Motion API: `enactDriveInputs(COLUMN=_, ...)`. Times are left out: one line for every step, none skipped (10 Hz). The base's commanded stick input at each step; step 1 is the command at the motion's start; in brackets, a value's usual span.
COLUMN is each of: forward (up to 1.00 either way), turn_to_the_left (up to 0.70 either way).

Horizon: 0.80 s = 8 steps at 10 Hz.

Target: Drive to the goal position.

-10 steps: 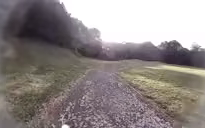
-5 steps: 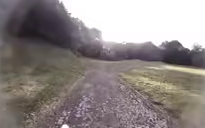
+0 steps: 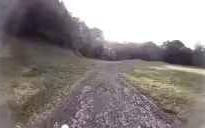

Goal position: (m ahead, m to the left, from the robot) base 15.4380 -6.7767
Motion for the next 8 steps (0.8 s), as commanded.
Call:
enactDriveInputs(forward=0.5, turn_to_the_left=0.0)
enactDriveInputs(forward=0.5, turn_to_the_left=0.0)
enactDriveInputs(forward=0.5, turn_to_the_left=0.0)
enactDriveInputs(forward=0.5, turn_to_the_left=0.0)
enactDriveInputs(forward=0.5, turn_to_the_left=0.0)
enactDriveInputs(forward=0.5, turn_to_the_left=0.0)
enactDriveInputs(forward=0.5, turn_to_the_left=0.0)
enactDriveInputs(forward=0.5, turn_to_the_left=0.0)
